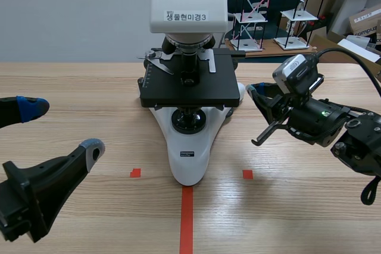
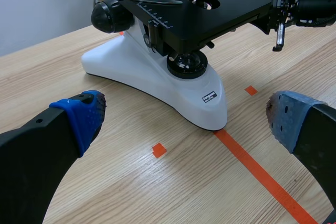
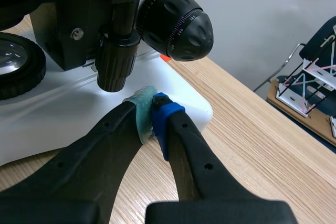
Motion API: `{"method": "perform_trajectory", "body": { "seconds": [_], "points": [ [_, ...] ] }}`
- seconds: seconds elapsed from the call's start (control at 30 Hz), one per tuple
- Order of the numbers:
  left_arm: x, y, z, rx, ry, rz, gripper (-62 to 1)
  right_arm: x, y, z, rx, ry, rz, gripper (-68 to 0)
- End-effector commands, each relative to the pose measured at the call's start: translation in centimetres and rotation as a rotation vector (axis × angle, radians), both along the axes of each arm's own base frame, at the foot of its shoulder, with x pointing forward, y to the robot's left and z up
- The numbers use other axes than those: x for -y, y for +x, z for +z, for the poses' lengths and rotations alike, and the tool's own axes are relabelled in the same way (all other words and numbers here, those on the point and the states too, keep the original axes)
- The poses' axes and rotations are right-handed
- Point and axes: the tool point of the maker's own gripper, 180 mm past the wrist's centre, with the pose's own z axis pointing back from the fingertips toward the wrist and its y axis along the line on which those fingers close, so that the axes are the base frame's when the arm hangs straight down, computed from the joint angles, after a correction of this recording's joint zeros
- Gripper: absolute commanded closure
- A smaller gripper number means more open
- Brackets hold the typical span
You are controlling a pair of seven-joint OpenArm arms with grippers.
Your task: Return to the home posture
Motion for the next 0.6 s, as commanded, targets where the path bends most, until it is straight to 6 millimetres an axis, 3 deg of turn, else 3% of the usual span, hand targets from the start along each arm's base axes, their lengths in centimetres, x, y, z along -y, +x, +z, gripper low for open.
{"method": "perform_trajectory", "body": {
  "seconds": [0.0,0.27,0.43,0.57],
  "points": [
    [0.2,0.1,0.9,0.027,-0.021,-0.001,-62.3,0.1,0.5,1.4,0.043,0.007,0.006,0.0],
    [0.2,0.1,0.9,0.027,-0.021,-0.001,-62.3,0.5,-1.1,0.2,0.022,0.015,-0.009,-5.3],
    [0.2,0.1,0.9,0.027,-0.021,-0.001,-62.3,1.2,-3.6,2.2,0.065,0.065,-0.009,-23.7],
    [0.2,0.1,0.9,0.027,-0.021,-0.001,-62.3,1.5,-5.6,3.4,0.074,0.064,-0.022,-31.3]
  ]
}}
